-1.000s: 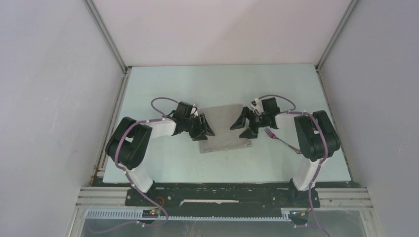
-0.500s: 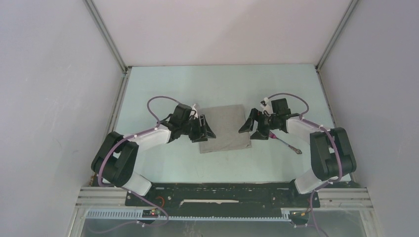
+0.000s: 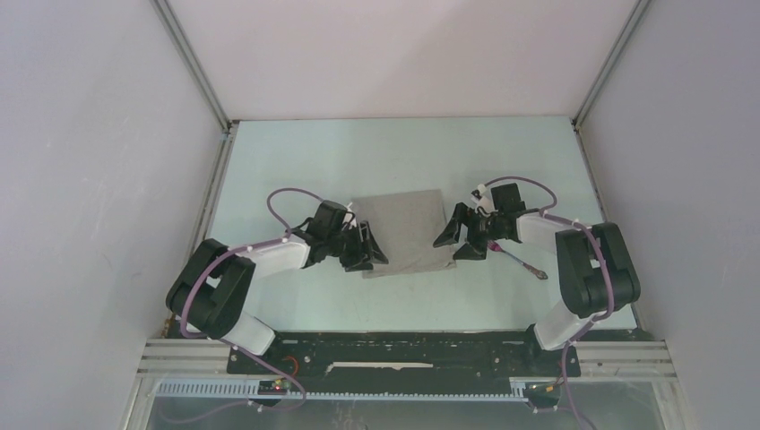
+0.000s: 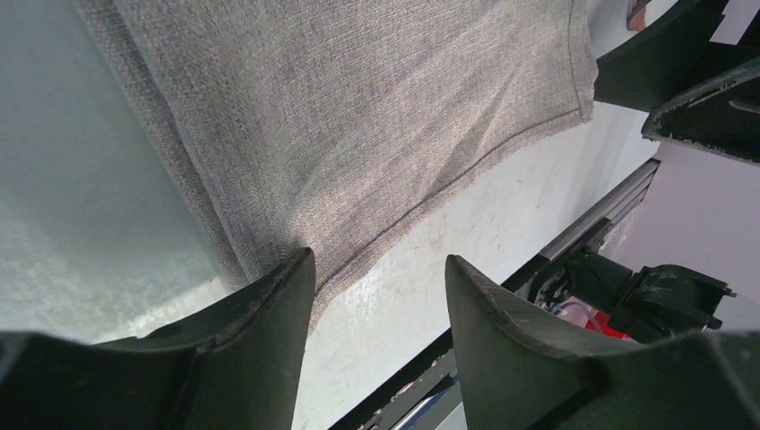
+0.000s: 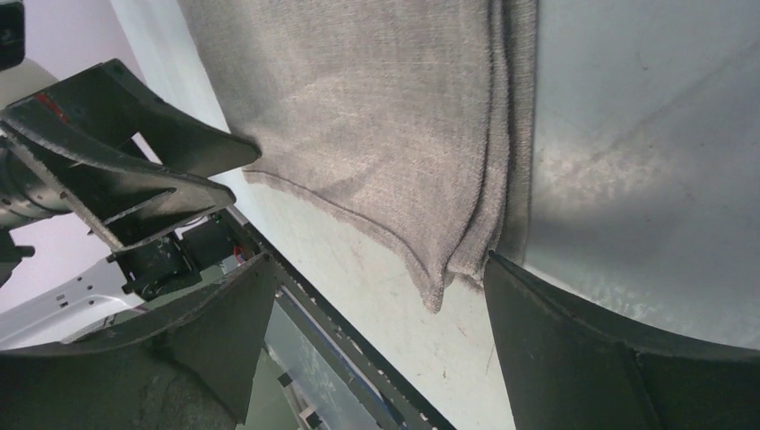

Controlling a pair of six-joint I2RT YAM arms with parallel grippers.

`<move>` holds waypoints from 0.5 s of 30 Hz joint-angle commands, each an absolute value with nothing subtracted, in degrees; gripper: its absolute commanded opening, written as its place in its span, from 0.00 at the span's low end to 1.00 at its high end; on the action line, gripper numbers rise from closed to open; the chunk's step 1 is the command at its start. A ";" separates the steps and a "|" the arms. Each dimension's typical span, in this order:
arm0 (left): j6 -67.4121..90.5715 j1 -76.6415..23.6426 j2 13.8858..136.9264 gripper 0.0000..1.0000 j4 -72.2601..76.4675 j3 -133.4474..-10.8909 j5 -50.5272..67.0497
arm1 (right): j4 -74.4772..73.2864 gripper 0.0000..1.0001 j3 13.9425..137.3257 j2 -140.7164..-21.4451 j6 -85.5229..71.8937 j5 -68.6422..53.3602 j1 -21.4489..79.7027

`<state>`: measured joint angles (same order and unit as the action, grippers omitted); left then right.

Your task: Fold the napkin into a case and place the utensils inside

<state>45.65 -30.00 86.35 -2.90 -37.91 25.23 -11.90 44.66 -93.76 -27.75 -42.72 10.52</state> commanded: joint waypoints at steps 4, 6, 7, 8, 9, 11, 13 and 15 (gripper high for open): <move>47.03 -30.65 82.46 0.61 -0.71 -37.29 25.52 | -8.53 0.91 42.86 -87.92 -30.77 -50.45 10.90; 47.02 -30.67 81.01 0.61 -0.99 -37.11 25.29 | -8.88 0.91 41.57 -84.57 -31.76 -51.00 10.90; 47.02 -30.67 80.38 0.61 -1.41 -37.03 25.17 | -10.16 0.91 41.22 -83.19 -31.66 -50.56 10.90; 47.02 -30.67 79.80 0.62 -1.73 -37.00 25.05 | -12.12 0.91 41.14 -81.77 -31.27 -49.51 10.91; 46.96 -30.67 79.34 0.62 -2.07 -37.15 25.18 | -14.58 0.91 41.13 -80.68 -30.80 -47.34 10.90; 46.71 -30.67 78.75 0.62 -2.98 -37.62 25.39 | -19.62 0.91 41.20 -79.01 -29.91 -40.66 10.99; 46.33 -30.67 78.30 0.62 -3.83 -38.23 25.52 | -22.73 0.92 41.22 -78.46 -28.94 -34.84 11.70; 45.72 -30.67 78.37 0.62 -4.47 -38.84 25.49 | -21.43 0.92 41.22 -79.59 -28.41 -35.27 12.26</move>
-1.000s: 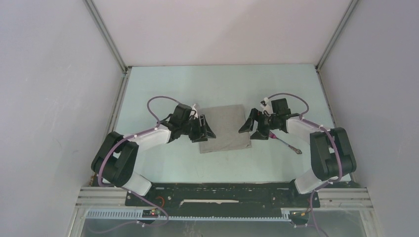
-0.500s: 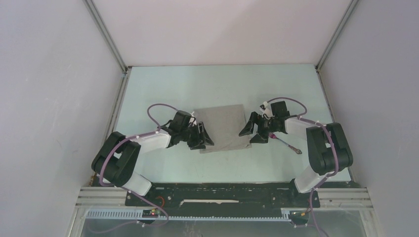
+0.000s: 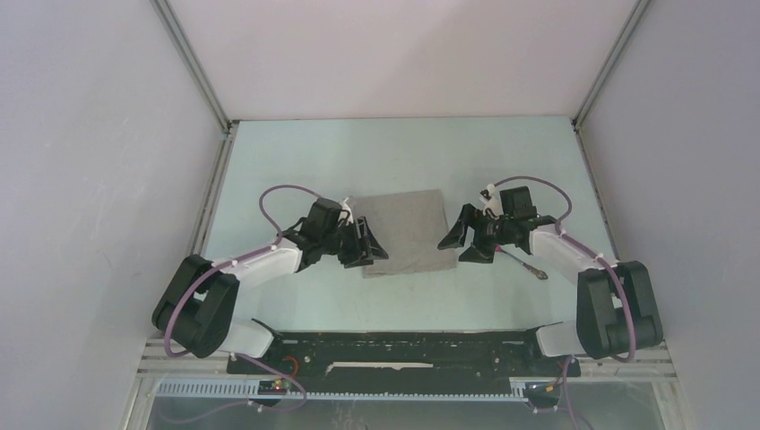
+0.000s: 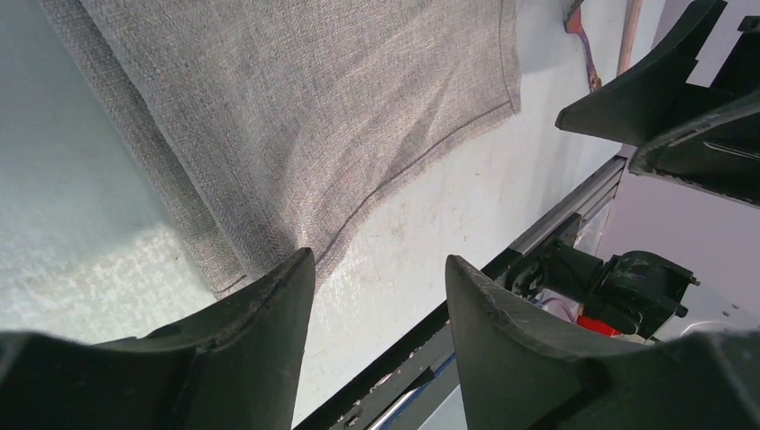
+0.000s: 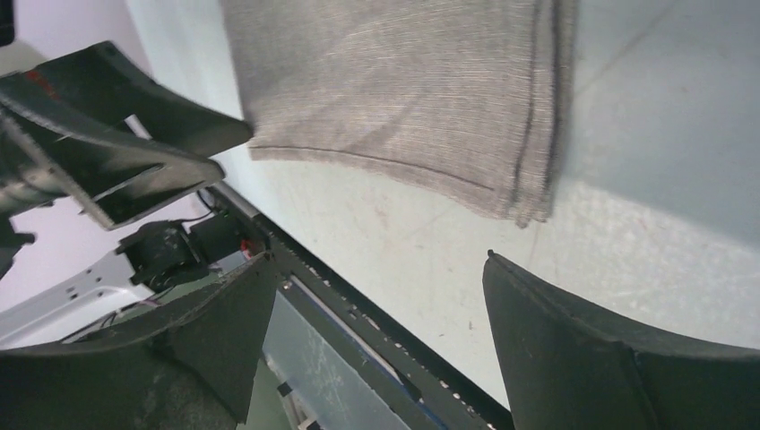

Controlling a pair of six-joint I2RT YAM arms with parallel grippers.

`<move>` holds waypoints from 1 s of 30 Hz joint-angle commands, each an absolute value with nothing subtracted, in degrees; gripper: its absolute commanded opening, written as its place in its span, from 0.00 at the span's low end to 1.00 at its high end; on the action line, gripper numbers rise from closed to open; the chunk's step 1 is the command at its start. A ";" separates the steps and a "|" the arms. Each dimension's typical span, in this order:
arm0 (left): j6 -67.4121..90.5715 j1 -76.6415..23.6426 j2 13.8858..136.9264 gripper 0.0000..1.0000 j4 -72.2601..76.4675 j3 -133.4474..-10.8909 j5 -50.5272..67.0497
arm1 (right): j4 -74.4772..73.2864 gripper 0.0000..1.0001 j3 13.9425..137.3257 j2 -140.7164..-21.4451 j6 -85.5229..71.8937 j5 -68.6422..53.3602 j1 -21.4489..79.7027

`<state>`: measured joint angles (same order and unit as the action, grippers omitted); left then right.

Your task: Fold the napkin into a case and place the utensils inside

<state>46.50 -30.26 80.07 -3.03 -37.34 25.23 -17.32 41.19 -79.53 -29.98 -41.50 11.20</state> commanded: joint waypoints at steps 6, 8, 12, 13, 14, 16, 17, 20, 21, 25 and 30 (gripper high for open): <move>45.70 -30.67 79.52 0.62 -5.09 -40.01 26.24 | -16.07 0.92 44.01 -86.87 -28.96 -40.13 9.79; 45.62 -30.75 79.45 0.62 -5.29 -39.75 26.28 | -15.39 0.87 44.29 -88.06 -29.49 -41.50 9.97; 46.16 -30.76 79.58 0.61 -5.30 -39.31 26.28 | -16.16 0.76 44.30 -88.57 -29.34 -39.54 11.17; 46.29 -30.76 79.48 0.60 -5.31 -39.29 26.20 | -16.52 0.74 44.25 -88.65 -29.17 -38.95 11.43; 46.44 -30.76 79.31 0.59 -5.30 -39.21 26.12 | -17.04 0.70 44.27 -88.72 -28.99 -38.41 11.62; 46.51 -30.82 78.82 0.59 -5.28 -39.18 26.06 | -17.94 0.66 44.25 -88.68 -28.43 -37.32 11.79; 46.35 -30.84 78.87 0.59 -5.25 -39.24 25.75 | -18.29 0.63 44.28 -88.62 -28.20 -36.80 11.78; 45.43 -30.85 81.18 0.55 -5.29 -39.69 25.35 | -18.59 0.58 44.29 -88.02 -27.87 -35.83 11.87; 45.28 -30.85 82.20 0.54 -4.86 -39.72 25.29 | -18.77 0.57 44.30 -87.44 -27.93 -35.59 11.80; 45.02 -30.81 86.35 0.47 -3.29 -38.48 23.50 | -19.95 0.61 44.30 -85.08 -27.92 -34.92 11.84; 44.44 -30.85 87.16 0.43 -2.71 -35.87 21.60 | -19.33 0.61 44.47 -84.74 -28.04 -36.86 11.87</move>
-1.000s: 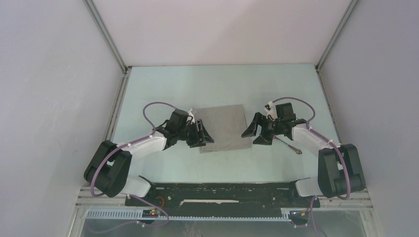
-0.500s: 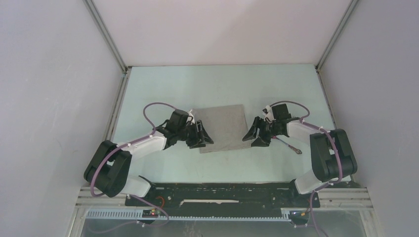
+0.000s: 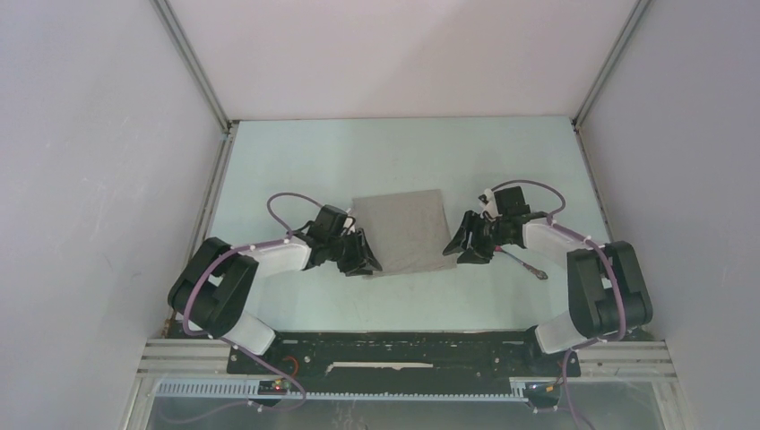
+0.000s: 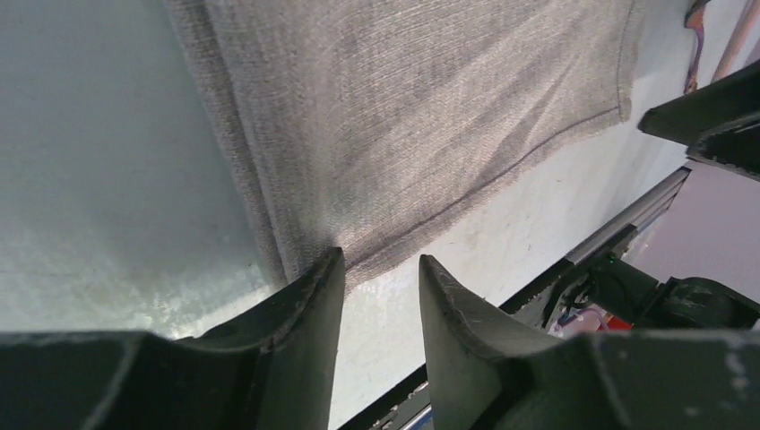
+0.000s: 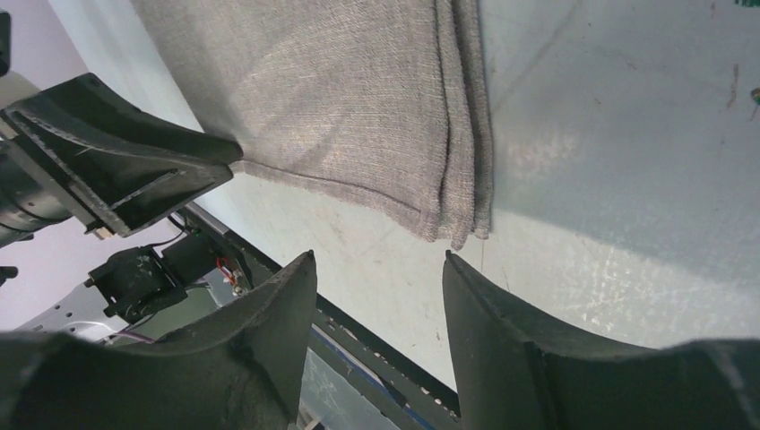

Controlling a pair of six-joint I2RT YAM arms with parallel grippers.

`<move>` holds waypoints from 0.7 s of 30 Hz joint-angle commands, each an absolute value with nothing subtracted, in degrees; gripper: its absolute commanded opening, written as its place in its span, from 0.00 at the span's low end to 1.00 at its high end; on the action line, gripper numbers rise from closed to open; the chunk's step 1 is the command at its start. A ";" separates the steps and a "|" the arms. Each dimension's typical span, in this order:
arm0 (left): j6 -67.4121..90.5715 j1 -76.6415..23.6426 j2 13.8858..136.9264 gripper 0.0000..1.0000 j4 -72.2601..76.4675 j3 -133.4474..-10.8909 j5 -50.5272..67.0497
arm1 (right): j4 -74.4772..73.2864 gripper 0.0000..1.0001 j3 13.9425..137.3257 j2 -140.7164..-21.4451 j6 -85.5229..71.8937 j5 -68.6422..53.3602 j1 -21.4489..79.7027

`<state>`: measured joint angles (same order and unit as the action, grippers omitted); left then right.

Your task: Fold the napkin into a case and place the utensils inside

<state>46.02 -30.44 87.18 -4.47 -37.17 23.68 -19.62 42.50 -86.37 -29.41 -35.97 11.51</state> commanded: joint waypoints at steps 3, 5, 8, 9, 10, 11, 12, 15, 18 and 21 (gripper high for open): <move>44.59 -30.85 87.44 0.41 -2.07 -35.06 21.92 | -17.70 0.57 44.46 -87.17 -28.21 -37.81 11.87; 44.82 -30.84 87.41 0.41 -1.61 -34.74 22.08 | -16.64 0.52 44.47 -88.73 -28.30 -38.53 11.89; 45.00 -30.85 87.28 0.41 -1.42 -34.59 22.11 | -15.69 0.50 44.47 -90.68 -28.45 -38.59 11.95; 45.05 -30.85 87.23 0.41 -1.34 -34.50 22.19 | -15.58 0.50 44.45 -91.17 -28.36 -38.40 12.00; 45.12 -30.85 87.19 0.40 -1.16 -34.39 22.23 | -15.56 0.50 44.44 -91.61 -28.24 -38.22 12.04; 45.17 -30.82 87.21 0.40 -1.12 -34.25 22.26 | -15.63 0.50 44.47 -91.84 -28.17 -38.09 12.14; 45.19 -30.85 87.09 0.40 -1.01 -34.13 22.32 | -15.64 0.50 44.47 -92.03 -28.04 -37.98 12.20; 45.47 -30.81 86.97 0.40 -0.63 -33.69 22.64 | -15.06 0.50 44.30 -92.23 -28.34 -37.87 12.42; 45.61 -30.84 86.76 0.40 -0.27 -33.21 22.68 | -13.80 0.45 44.30 -92.35 -29.34 -38.15 12.61; 45.70 -30.85 86.75 0.39 -0.26 -32.92 22.85 | -12.68 0.35 44.25 -92.42 -30.28 -38.87 12.71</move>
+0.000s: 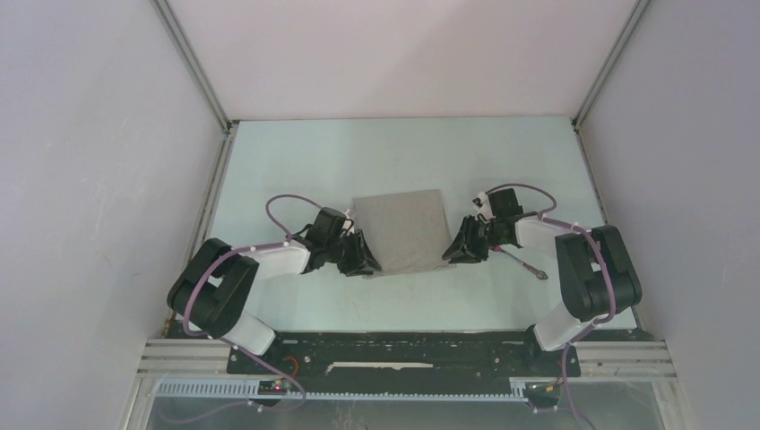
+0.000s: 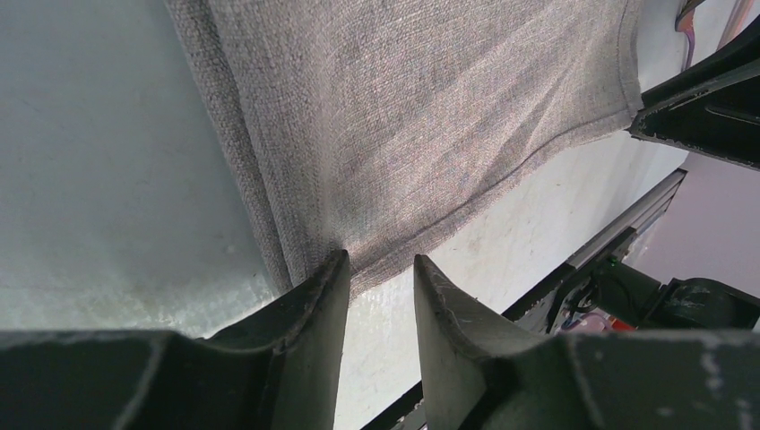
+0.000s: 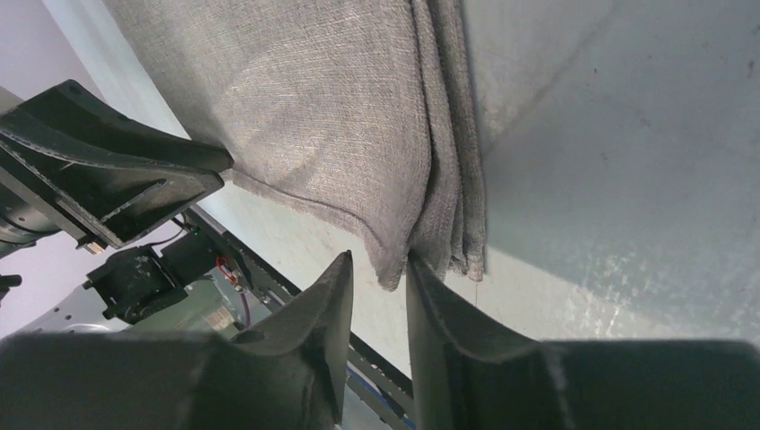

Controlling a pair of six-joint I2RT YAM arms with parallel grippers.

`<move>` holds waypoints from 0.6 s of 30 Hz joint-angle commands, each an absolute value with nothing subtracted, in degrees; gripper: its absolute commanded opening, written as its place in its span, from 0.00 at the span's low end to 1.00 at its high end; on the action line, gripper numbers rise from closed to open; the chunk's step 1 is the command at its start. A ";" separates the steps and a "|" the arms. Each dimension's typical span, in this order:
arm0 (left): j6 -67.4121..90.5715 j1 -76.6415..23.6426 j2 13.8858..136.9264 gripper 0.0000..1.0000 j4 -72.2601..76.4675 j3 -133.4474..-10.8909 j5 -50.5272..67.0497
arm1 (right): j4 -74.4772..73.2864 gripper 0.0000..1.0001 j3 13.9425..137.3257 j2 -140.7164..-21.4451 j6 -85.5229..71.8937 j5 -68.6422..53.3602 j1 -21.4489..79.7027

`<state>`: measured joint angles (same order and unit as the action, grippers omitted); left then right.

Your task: Fold the napkin into a case and place the utensils inside

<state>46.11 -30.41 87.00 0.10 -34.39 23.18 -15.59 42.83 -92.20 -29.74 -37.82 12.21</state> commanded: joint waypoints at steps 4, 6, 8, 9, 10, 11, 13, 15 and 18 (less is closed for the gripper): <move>45.86 -30.80 84.05 0.48 -0.49 -33.35 23.78 | -12.92 0.19 44.55 -92.55 -30.14 -38.55 13.03; 46.22 -30.84 81.61 0.52 -2.02 -34.32 24.44 | -12.92 0.12 44.71 -92.95 -30.06 -38.58 13.23; 46.92 -30.84 79.08 0.54 -2.82 -35.19 24.94 | -13.31 0.05 45.24 -93.11 -29.87 -38.30 13.63; 47.20 -30.85 78.03 0.54 -3.27 -35.63 24.75 | -14.06 0.02 45.67 -93.08 -29.66 -37.66 14.00; 47.27 -30.83 77.09 0.54 -3.75 -36.10 24.40 | -14.63 0.00 46.04 -92.96 -29.33 -37.16 14.29; 47.33 -30.80 76.34 0.53 -4.24 -36.20 23.90 | -15.08 0.00 46.50 -92.85 -29.15 -36.78 14.69; 47.39 -30.76 76.50 0.49 -4.52 -36.01 22.96 | -15.75 0.00 47.31 -92.44 -28.81 -36.06 15.65; 47.37 -30.75 78.03 0.44 -3.90 -35.38 22.96 | -16.72 0.00 48.58 -92.24 -28.53 -35.13 16.75; 47.74 -30.69 81.09 0.32 -1.38 -33.71 23.33 | -18.56 0.00 51.60 -92.85 -27.57 -32.53 19.19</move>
